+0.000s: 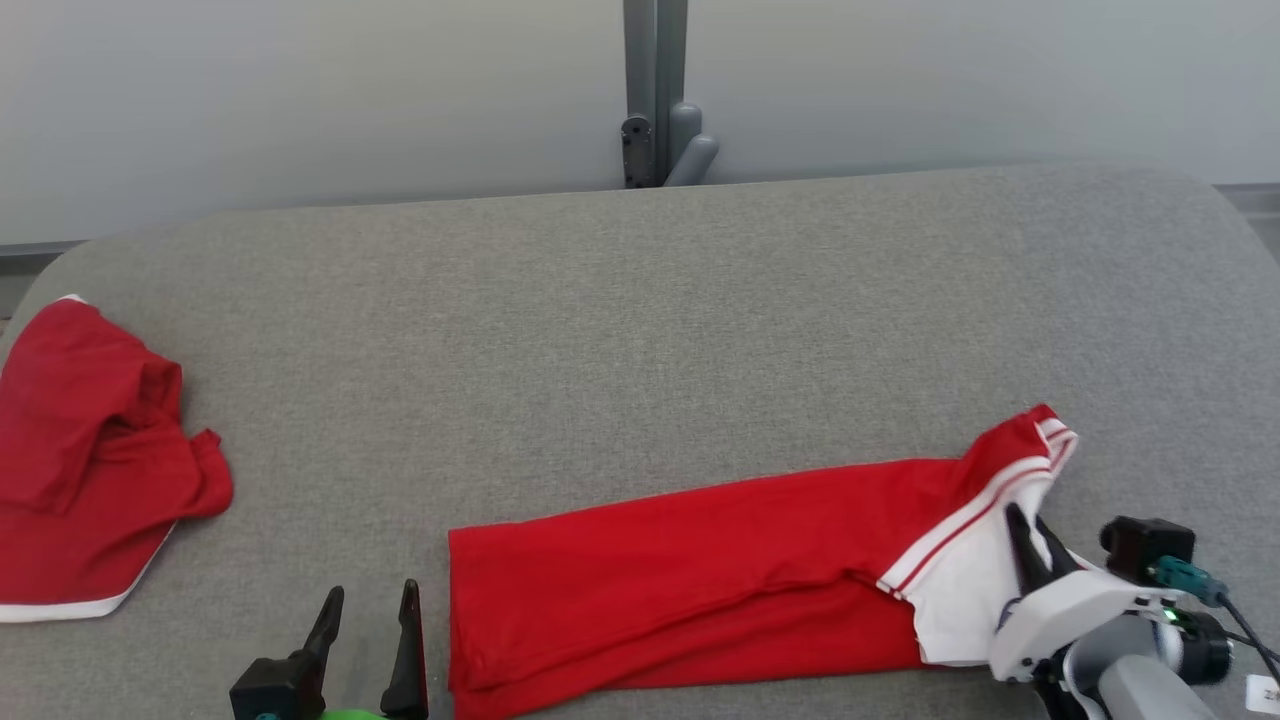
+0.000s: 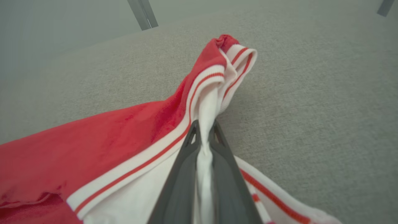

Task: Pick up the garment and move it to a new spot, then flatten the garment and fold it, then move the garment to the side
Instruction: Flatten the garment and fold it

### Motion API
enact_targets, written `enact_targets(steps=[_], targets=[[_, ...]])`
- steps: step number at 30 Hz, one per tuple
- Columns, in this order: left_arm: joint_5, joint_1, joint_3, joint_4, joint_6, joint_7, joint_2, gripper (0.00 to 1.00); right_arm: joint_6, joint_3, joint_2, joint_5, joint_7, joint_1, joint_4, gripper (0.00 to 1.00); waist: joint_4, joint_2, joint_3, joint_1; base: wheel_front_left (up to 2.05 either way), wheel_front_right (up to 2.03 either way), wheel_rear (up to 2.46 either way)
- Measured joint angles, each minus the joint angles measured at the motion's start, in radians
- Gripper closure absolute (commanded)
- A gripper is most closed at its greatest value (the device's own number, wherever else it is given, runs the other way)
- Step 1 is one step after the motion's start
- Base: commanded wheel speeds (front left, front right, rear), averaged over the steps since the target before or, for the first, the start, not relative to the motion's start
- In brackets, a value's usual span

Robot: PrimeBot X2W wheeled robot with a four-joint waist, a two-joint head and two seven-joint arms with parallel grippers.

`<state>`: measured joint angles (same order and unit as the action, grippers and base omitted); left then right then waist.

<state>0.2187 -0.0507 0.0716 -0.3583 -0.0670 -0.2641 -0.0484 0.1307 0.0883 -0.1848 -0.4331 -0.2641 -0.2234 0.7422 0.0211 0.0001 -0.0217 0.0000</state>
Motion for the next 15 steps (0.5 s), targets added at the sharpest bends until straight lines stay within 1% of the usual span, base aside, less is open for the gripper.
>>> enact_targets(steps=[4, 7, 11, 13, 15], targets=[[0.007, 0.002, 0.015, -0.004, 0.005, 0.0, 0.0, 0.0, 0.0, 0.147, 0.008, -0.039, 0.0, 0.015, -0.145, 1.0, -0.033, 0.0, -0.005, 0.0, 0.0, 0.0, 0.0], [0.007, 0.002, 0.022, -0.008, 0.005, 0.0, 0.0, 0.0, 0.0, 0.283, 0.008, -0.08, 0.006, 0.026, -0.234, 1.0, -0.04, 0.0, -0.006, 0.0, 0.0, 0.0, 0.0], [0.009, 0.001, 0.026, -0.017, 0.005, 0.0, 0.0, 0.0, 0.0, 0.442, 0.005, -0.143, 0.054, 0.035, -0.332, 1.0, -0.023, 0.0, -0.001, 0.0, 0.0, 0.0, 0.0], [0.012, 0.0, 0.028, -0.018, 0.005, 0.0, 0.0, 0.0, 0.0, 0.494, 0.015, -0.178, 0.069, 0.034, -0.362, 1.0, -0.007, 0.0, 0.003, 0.0, 0.0, 0.0, 0.0], [0.012, 0.0, 0.034, -0.022, 0.005, 0.0, 0.0, 0.0, 0.0, 0.542, 0.024, -0.188, 0.078, 0.022, -0.372, 1.0, 0.011, 0.0, 0.006, 0.0, 0.0, 0.0, 0.0]])
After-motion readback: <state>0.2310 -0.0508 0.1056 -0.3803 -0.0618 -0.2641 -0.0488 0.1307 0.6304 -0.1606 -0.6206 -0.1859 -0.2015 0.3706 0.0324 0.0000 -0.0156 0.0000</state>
